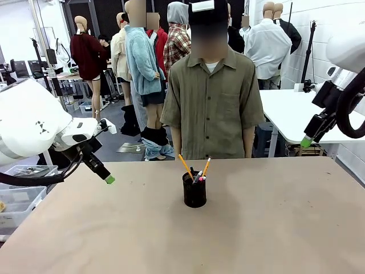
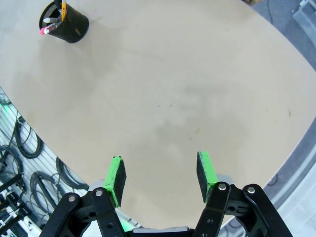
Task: Place the pens into the pen holder.
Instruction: Pick up a writing instrument from the table and place it into the Pen holder.
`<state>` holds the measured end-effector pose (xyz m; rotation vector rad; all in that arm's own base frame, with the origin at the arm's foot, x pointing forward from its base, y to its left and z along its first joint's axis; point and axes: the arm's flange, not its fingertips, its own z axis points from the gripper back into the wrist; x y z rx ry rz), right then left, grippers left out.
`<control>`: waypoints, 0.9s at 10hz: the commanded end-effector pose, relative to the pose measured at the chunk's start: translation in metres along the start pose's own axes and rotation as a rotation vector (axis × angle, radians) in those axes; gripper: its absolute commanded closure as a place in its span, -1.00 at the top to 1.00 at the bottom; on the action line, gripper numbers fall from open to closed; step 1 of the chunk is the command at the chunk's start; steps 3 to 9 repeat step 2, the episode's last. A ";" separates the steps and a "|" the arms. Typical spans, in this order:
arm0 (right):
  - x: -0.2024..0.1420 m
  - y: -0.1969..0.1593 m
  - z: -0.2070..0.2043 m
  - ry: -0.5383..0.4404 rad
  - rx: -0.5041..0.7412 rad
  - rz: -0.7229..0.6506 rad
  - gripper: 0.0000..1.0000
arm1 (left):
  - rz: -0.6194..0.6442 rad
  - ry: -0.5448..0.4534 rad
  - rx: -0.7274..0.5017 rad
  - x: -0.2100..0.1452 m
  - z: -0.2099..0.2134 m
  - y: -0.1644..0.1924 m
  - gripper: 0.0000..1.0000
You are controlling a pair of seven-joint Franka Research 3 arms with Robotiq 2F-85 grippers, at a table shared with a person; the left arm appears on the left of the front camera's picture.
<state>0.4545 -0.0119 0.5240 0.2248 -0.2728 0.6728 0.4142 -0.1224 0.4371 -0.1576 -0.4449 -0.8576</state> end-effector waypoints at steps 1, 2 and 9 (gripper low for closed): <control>-0.001 0.002 -0.004 -0.005 -0.012 -0.009 0.45 | -0.001 -0.005 0.011 0.002 -0.003 0.004 0.32; -0.001 0.002 -0.004 -0.005 -0.012 -0.009 0.45 | -0.001 -0.005 0.011 0.002 -0.003 0.004 0.32; -0.001 0.002 -0.004 -0.005 -0.012 -0.009 0.45 | -0.001 -0.005 0.011 0.002 -0.003 0.004 0.32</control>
